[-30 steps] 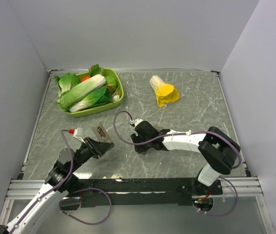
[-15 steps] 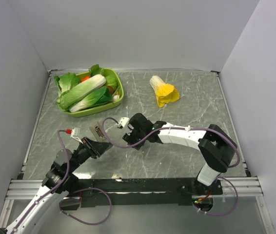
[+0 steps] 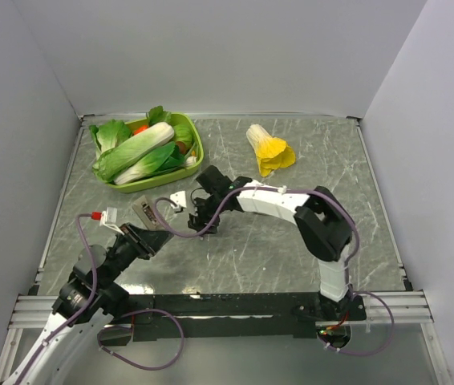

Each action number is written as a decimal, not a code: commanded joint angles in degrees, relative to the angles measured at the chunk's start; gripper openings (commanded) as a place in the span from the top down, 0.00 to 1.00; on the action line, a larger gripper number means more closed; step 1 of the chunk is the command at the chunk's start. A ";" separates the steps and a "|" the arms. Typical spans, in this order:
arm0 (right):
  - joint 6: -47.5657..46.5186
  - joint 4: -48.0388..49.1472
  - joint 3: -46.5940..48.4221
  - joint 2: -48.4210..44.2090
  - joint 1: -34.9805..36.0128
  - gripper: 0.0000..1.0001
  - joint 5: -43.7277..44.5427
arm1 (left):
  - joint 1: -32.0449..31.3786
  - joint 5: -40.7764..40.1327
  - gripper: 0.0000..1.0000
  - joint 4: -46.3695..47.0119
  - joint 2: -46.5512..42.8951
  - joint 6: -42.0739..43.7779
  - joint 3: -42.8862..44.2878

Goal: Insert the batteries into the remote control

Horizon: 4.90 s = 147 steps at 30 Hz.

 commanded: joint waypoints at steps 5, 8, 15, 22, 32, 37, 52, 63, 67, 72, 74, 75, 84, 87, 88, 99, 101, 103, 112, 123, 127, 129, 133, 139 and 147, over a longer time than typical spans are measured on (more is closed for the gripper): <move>-12.94 -11.79 8.35 8.01 -0.30 0.38 -11.37 | 0.22 -2.07 0.99 -3.23 -10.07 2.24 4.36; -13.91 -14.34 10.37 10.38 -0.21 0.38 -12.52 | 0.22 -1.90 0.99 -2.88 -9.81 2.33 4.19; -13.56 -13.21 10.20 12.32 -0.39 0.40 -12.17 | 0.22 -1.81 0.99 -2.88 -9.72 2.42 4.18; -11.11 -8.82 8.35 11.53 -0.21 0.40 -11.72 | 0.22 -1.72 0.99 -2.70 -9.72 2.33 3.83; -7.24 2.34 3.25 3.18 -0.04 0.38 -14.01 | 0.30 -2.60 0.99 -3.49 -9.98 2.50 4.80; -5.48 3.31 7.82 7.57 0.58 0.25 -15.07 | 0.22 -2.86 0.99 -3.93 -10.07 2.86 5.33; -1.79 -5.91 26.54 22.60 3.74 0.11 -16.31 | 0.22 -2.60 0.99 -4.20 -10.07 3.21 5.59; 1.55 -4.62 23.75 24.19 4.10 0.15 -13.93 | 0.30 -2.51 0.99 -4.37 -10.07 3.21 5.77; 2.78 -3.28 20.57 22.78 4.18 0.28 -12.00 | 0.22 -2.51 0.99 -4.02 -9.98 3.12 5.42; 4.19 -0.12 16.98 20.85 4.97 0.39 -7.43 | 0.22 -2.78 0.99 -4.20 -10.07 3.03 5.50; 4.80 1.11 15.74 19.97 5.50 0.45 -6.20 | 0.22 -2.86 0.99 -4.28 -10.07 3.12 5.59; 4.98 1.73 14.69 19.71 5.68 0.50 -4.80 | 0.22 -2.86 0.99 -4.28 -10.07 3.03 5.59; 11.65 9.72 1.79 11.89 6.03 0.89 4.96 | 0.22 -2.25 0.99 -3.41 -10.07 2.94 4.72; 15.69 10.61 -3.57 6.45 5.68 0.93 10.06 | 0.30 -1.46 0.99 -2.18 -9.98 2.85 3.75; 17.01 10.70 -4.90 3.47 5.50 0.94 11.29 | 0.22 -1.28 0.99 -1.57 -10.07 2.77 3.40; 43.37 7.10 -25.81 -13.95 3.13 0.94 25.87 | 0.22 4.16 0.99 8.63 -9.72 2.15 -4.16; 47.07 5.78 -27.67 -14.83 3.22 0.94 27.46 | 0.30 4.95 0.98 10.56 -9.54 2.33 -5.21; 49.96 5.95 -30.13 -16.24 3.22 0.94 28.96 | 0.22 5.74 0.99 11.62 -9.20 2.42 -5.83; 53.50 1.04 -29.36 -15.63 3.30 0.61 28.00 | 0.22 6.80 0.99 13.91 -7.09 2.06 -7.07; 50.60 -9.34 -17.84 -7.38 3.83 0.51 30.02 | 0.22 5.31 0.99 10.57 -7.70 2.59 -5.92; 49.90 -11.01 -15.38 -5.00 3.74 0.53 30.19 | 0.22 5.48 0.99 10.22 -7.70 2.50 -5.83; 49.72 -11.36 -14.33 -3.94 3.83 0.53 30.19 | 0.30 5.48 0.99 10.13 -7.79 2.50 -5.83; 49.54 -11.97 -11.96 -2.54 3.83 0.58 33.26 | 0.22 5.40 0.99 9.87 -7.79 2.50 -5.83; 49.02 -12.33 -9.23 -0.60 4.27 0.58 34.59 | 0.22 5.48 0.99 10.13 -7.61 2.33 -6.01; 48.75 -12.50 -6.85 1.33 5.33 0.60 35.73 | 0.22 5.31 0.99 9.25 -7.87 2.42 -5.83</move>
